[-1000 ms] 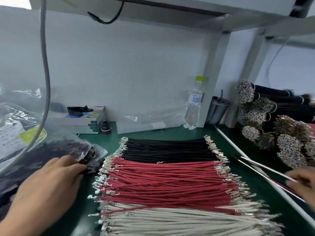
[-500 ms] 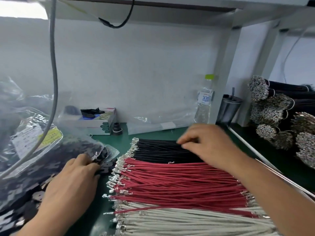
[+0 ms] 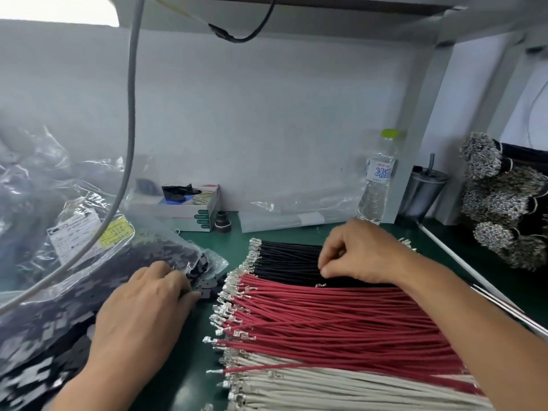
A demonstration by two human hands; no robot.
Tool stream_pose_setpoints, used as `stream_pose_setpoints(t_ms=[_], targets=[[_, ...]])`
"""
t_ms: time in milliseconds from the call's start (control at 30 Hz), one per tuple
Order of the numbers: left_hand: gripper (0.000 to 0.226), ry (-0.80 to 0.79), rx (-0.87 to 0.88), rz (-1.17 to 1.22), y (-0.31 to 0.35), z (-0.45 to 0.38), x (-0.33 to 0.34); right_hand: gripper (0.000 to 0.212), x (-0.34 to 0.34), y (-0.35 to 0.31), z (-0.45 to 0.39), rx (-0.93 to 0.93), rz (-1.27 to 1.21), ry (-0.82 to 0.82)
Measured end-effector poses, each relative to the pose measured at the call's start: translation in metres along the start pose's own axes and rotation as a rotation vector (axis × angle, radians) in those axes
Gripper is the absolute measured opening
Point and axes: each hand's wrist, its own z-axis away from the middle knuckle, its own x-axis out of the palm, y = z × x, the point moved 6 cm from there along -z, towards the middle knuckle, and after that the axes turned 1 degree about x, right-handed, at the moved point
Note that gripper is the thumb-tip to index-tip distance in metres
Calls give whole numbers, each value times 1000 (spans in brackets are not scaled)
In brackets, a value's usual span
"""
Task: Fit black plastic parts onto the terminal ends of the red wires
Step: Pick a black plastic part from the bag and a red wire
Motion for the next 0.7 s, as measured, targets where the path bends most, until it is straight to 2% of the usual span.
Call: stream_pose_setpoints(t_ms=[67, 133, 267, 367, 467, 600, 700], targets=[[19, 47, -15, 27, 4, 1, -8, 17, 5, 8, 9, 47, 111, -120], [24, 71, -44, 62, 5, 3, -12, 13, 9, 9, 12, 54, 136, -149], [20, 145, -76, 166, 7, 8, -16, 4, 8, 5, 14, -5, 218, -102], [19, 231, -56, 296, 6, 9, -16, 7, 3, 10, 19, -24, 212, -17], [24, 286, -88, 611, -1, 9, -15, 10, -19, 19, 24, -29, 139, 138], [39, 245, -49, 914, 9, 13, -16, 9, -74, 13, 39, -106, 70, 592], [39, 212, -47, 1099, 20, 17, -12, 9, -84, -15, 63, -263, 42, 785]])
